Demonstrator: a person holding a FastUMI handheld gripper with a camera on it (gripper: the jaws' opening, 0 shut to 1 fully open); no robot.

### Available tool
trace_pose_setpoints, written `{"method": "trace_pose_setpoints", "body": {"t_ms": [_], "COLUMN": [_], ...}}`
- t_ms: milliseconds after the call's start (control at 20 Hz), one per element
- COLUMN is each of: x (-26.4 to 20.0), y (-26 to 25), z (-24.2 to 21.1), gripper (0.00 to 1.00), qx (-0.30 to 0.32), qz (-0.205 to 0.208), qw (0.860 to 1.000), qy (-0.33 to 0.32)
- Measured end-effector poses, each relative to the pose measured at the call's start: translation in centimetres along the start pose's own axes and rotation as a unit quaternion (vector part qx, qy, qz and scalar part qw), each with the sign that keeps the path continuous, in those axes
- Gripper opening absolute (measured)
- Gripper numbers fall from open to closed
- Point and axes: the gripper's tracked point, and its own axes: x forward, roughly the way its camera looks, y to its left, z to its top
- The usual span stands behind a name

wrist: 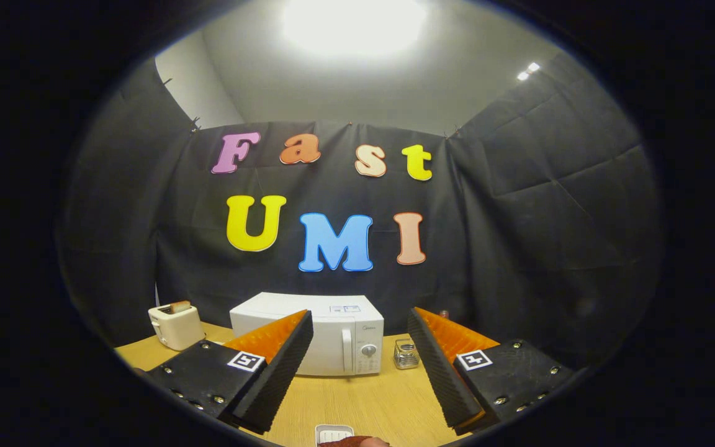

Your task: Open the microwave, put the food inside, and close the microwave door.

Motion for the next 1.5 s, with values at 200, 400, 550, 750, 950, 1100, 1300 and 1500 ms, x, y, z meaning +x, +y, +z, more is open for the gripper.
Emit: {"method": "trace_pose_setpoints", "body": {"t_ms": [200, 400, 550, 750, 950, 1100, 1300, 1500], "x": [2.0, 4.9, 7.6, 11.1, 14.8, 17.1, 20.1, 22.8], "y": [-0.7, -0.7, -0.4, 0.4, 1.2, 1.4, 1.8, 2.1], "z": [-0.5, -1.1, -1.9, -3.5, -5.7, -7.8, -10.8, -14.0], "gripper": [0.97, 0.97, 0.97, 0.97, 0.97, 0.97, 0.97, 0.97], "qx": [-0.001, 0.000, -0.001, -0.003, -0.005, 0.000, -0.006, -0.002], "qz": [0.000, 0.011, 0.023, 0.037, 0.057, 0.064, 0.075, 0.079], "qw": [1.000, 1.000, 1.000, 0.999, 0.997, 0.996, 0.994, 0.992], "qy": [0.005, 0.009, 0.017, 0.026, 0.043, 0.056, 0.074, 0.097]}}
